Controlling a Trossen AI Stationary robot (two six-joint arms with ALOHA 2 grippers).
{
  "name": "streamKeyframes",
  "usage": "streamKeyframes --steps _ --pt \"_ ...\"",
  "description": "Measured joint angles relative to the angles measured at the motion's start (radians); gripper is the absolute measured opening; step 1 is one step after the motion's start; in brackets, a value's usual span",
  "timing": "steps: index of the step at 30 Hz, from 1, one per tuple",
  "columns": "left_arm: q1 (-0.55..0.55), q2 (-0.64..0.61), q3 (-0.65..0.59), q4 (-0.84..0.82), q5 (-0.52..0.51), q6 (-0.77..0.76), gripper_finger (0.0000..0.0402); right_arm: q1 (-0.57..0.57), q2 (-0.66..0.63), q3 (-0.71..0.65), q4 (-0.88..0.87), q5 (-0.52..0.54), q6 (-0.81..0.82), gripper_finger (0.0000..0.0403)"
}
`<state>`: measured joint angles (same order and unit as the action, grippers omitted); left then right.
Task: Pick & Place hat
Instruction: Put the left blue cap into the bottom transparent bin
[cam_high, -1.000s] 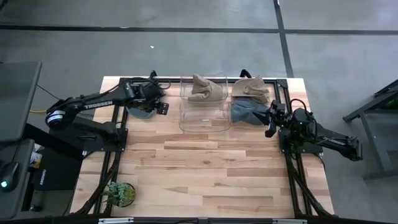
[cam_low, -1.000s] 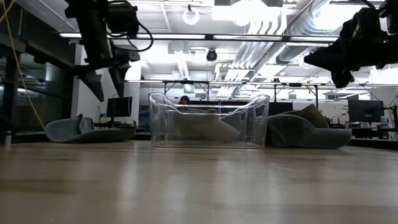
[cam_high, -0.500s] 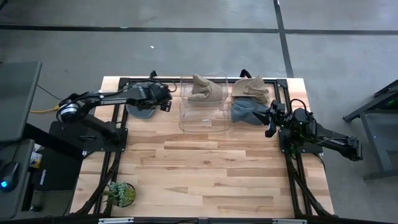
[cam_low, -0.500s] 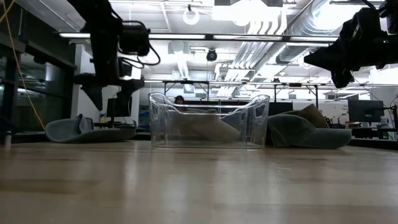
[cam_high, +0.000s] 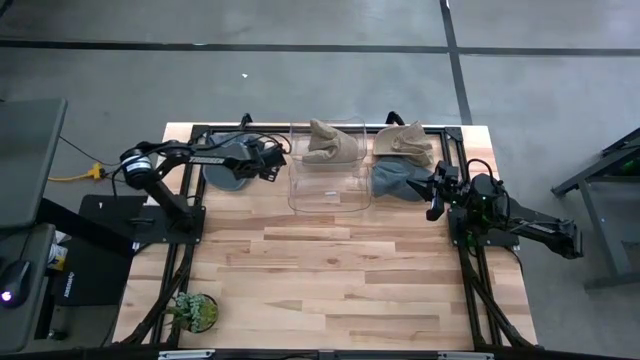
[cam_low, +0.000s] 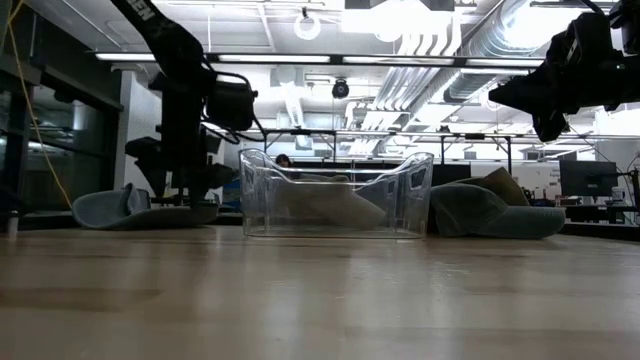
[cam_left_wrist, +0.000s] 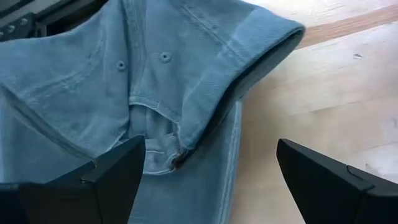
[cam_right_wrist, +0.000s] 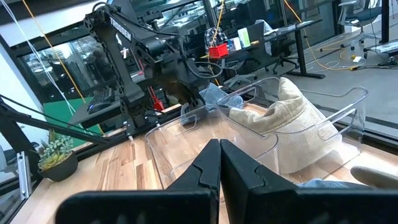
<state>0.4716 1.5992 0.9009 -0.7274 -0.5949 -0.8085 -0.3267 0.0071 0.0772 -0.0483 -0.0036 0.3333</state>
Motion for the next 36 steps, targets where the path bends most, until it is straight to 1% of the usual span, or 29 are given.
streamKeyframes --steps 4,10,16,19,22,25,31,36 --pt "0.032 0.001 0.000 0.013 0.008 0.001 0.0342 0.000 0.000 0.000 0.000 0.000 0.001 0.0001" --pt "0.072 0.019 0.001 0.035 0.039 0.056 0.0342 0.000 0.000 0.000 0.000 0.000 0.000 0.0001" --pt "0.074 0.062 0.001 0.035 0.073 0.079 0.0342 0.000 0.000 0.000 0.000 0.000 0.000 0.0001" --pt "0.074 0.063 0.001 0.031 0.097 0.079 0.0331 0.000 0.000 0.000 0.000 0.000 0.002 0.0001" --pt "0.074 0.063 0.001 0.030 0.107 0.079 0.0301 0.000 0.000 0.000 0.000 0.000 0.000 0.0001" --pt "0.075 0.063 0.001 0.029 0.106 0.079 0.0257 0.000 0.000 0.000 0.000 0.000 0.001 0.0001" --pt "0.086 0.063 0.001 0.032 0.105 0.079 0.0154 0.000 0.000 0.000 0.000 0.000 0.000 0.0001" --pt "0.085 0.062 0.002 0.032 0.103 0.081 0.0057 0.000 0.000 0.000 0.000 0.000 0.000 0.0001"
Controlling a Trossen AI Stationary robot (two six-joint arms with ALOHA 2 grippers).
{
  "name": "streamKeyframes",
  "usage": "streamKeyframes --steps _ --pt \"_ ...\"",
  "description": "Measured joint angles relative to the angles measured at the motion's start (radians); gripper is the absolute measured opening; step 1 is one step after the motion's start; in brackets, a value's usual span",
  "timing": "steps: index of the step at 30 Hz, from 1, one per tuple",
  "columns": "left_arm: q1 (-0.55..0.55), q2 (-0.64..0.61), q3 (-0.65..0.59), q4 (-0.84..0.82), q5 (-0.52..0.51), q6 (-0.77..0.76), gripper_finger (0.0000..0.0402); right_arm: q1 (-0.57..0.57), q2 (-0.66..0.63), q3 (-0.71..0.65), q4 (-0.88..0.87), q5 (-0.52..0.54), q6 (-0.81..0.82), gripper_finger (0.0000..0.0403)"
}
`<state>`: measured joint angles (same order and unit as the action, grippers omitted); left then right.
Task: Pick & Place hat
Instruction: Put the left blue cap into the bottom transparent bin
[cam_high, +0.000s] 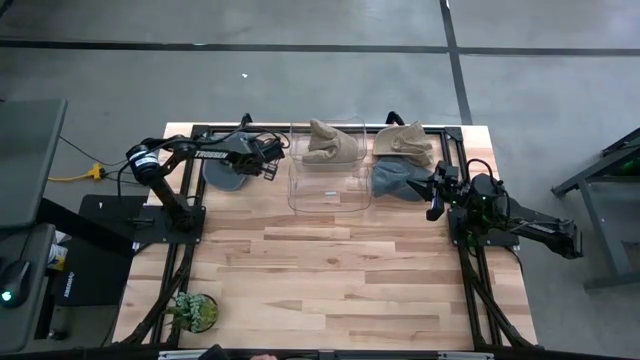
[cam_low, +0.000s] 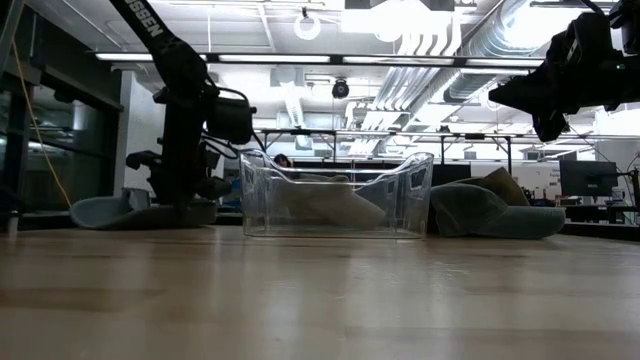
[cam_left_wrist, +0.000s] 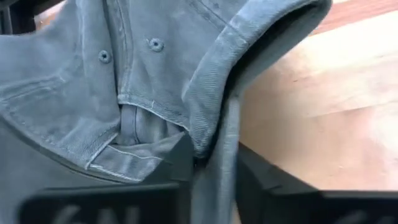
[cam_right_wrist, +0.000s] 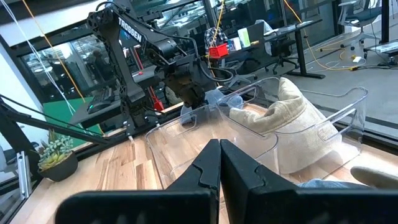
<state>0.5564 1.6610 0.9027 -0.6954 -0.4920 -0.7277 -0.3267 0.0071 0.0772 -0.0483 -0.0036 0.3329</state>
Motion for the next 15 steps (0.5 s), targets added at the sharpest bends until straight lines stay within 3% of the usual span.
streamKeyframes --steps 3,8,15 --pt "0.000 -0.002 0.000 -0.003 0.009 0.017 0.0012 0.000 0.000 0.000 0.000 0.000 0.002 0.0001" --pt "0.000 -0.003 0.014 -0.032 0.019 0.038 0.0004 0.000 0.000 0.000 0.000 0.000 0.002 0.0001" --pt "0.000 -0.103 0.042 -0.097 0.030 0.040 0.0001 0.000 0.000 0.000 0.000 0.000 0.001 0.0001"
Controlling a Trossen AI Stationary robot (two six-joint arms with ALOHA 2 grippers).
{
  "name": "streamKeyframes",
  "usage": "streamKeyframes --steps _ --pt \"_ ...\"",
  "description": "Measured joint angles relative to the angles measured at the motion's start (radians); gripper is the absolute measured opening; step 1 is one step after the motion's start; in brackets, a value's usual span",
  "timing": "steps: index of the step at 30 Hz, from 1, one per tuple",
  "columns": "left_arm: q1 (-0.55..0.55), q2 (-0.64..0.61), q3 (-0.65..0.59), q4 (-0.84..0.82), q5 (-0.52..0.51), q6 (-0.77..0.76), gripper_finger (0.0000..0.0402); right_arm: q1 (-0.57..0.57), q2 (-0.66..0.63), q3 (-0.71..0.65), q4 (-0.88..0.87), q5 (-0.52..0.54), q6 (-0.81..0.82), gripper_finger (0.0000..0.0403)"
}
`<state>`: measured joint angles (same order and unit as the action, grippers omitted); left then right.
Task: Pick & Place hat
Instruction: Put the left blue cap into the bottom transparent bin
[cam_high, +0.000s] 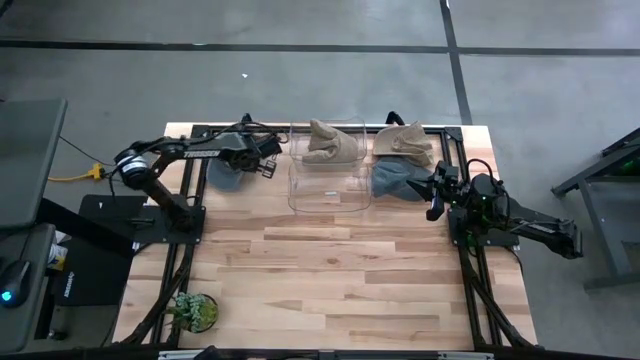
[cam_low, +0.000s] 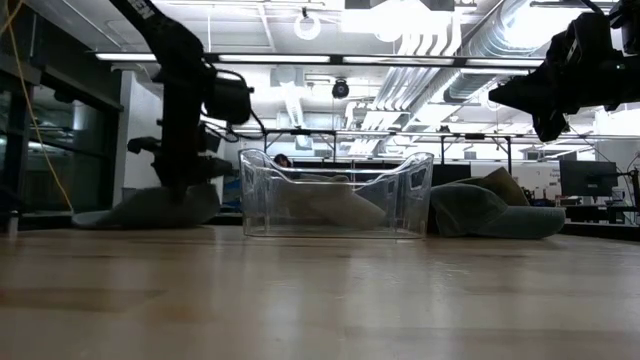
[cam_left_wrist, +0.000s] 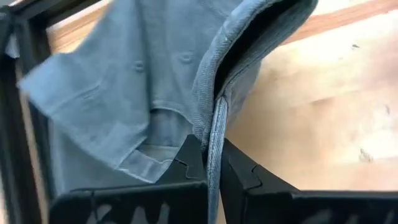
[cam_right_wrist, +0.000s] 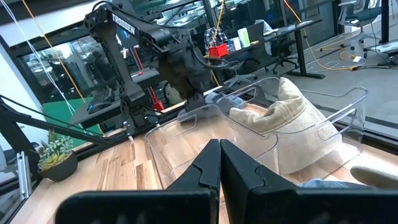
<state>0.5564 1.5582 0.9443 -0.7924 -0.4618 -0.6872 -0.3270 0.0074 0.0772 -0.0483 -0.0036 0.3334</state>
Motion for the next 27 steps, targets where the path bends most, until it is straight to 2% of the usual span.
streamKeyframes --steps 8,16,23,27 --pt "0.000 -0.212 0.011 -0.029 0.014 -0.040 0.0000 0.000 0.000 0.000 0.000 0.000 0.001 0.0001" --pt "0.000 -0.493 0.036 -0.011 0.048 -0.076 0.0000 0.000 0.000 0.000 0.000 0.000 0.000 0.0001" --pt "0.000 -0.712 0.038 0.104 0.166 -0.089 0.0000 0.000 0.000 0.000 0.000 0.000 0.000 0.0001" --pt "0.000 -0.780 0.038 0.215 0.259 -0.108 0.0000 0.000 0.000 0.000 0.000 0.000 -0.001 0.0001"
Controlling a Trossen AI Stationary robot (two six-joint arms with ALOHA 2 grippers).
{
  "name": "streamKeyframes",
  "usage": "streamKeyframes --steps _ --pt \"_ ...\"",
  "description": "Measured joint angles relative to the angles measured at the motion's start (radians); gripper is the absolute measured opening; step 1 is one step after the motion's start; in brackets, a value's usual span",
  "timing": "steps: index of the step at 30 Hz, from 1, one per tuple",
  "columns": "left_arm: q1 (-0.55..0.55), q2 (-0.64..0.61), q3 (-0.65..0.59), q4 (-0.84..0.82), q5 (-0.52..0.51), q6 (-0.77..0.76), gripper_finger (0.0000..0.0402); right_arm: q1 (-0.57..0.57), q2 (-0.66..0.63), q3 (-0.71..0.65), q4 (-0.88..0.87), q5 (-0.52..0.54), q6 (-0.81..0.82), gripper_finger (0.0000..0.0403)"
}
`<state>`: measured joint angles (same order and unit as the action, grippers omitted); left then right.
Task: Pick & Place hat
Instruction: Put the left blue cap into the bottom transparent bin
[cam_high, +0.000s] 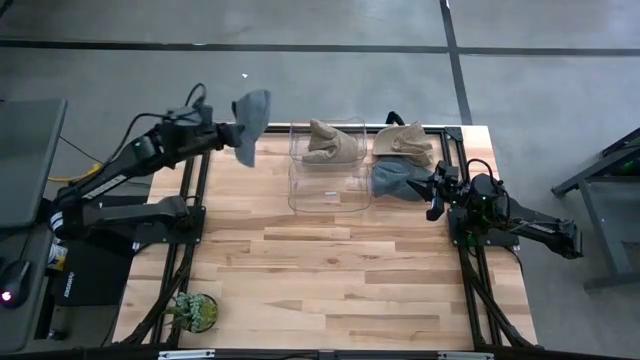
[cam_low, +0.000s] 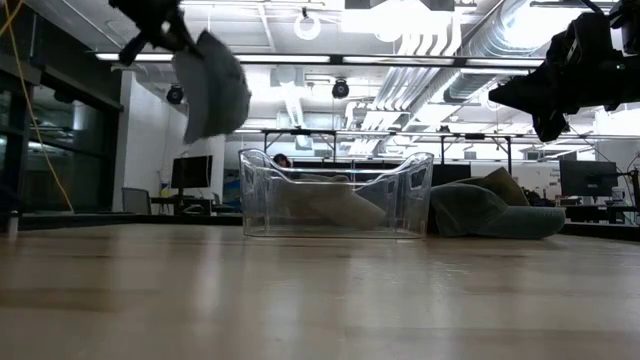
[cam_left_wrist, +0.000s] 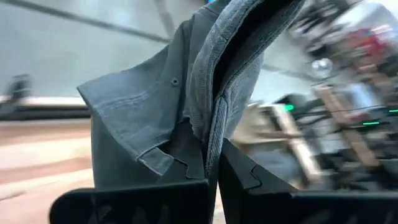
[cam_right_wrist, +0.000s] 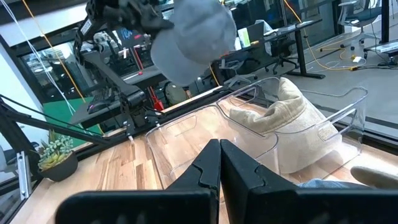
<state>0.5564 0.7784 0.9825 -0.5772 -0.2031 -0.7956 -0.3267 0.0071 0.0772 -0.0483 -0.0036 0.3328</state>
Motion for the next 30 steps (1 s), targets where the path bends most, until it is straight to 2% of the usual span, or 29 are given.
streamKeyframes --steps 8,17,20,24,30 --pt "0.000 -0.023 0.000 0.229 0.169 -0.125 0.0000 0.000 0.000 0.000 0.000 0.000 0.002 0.0001" --pt "0.000 0.019 0.000 0.456 0.229 -0.156 0.0000 0.000 0.000 0.000 0.000 0.000 0.000 0.0001" --pt "0.000 0.038 0.000 0.519 0.277 -0.156 0.0000 0.000 0.000 0.000 0.000 0.000 0.001 0.0001" --pt "0.000 0.060 0.000 0.577 0.329 -0.160 0.0000 0.000 0.000 0.000 0.000 0.000 0.002 0.0001" --pt "-0.001 0.077 0.000 0.612 0.355 -0.138 0.0000 0.000 0.000 0.000 0.005 0.000 0.007 0.0001"
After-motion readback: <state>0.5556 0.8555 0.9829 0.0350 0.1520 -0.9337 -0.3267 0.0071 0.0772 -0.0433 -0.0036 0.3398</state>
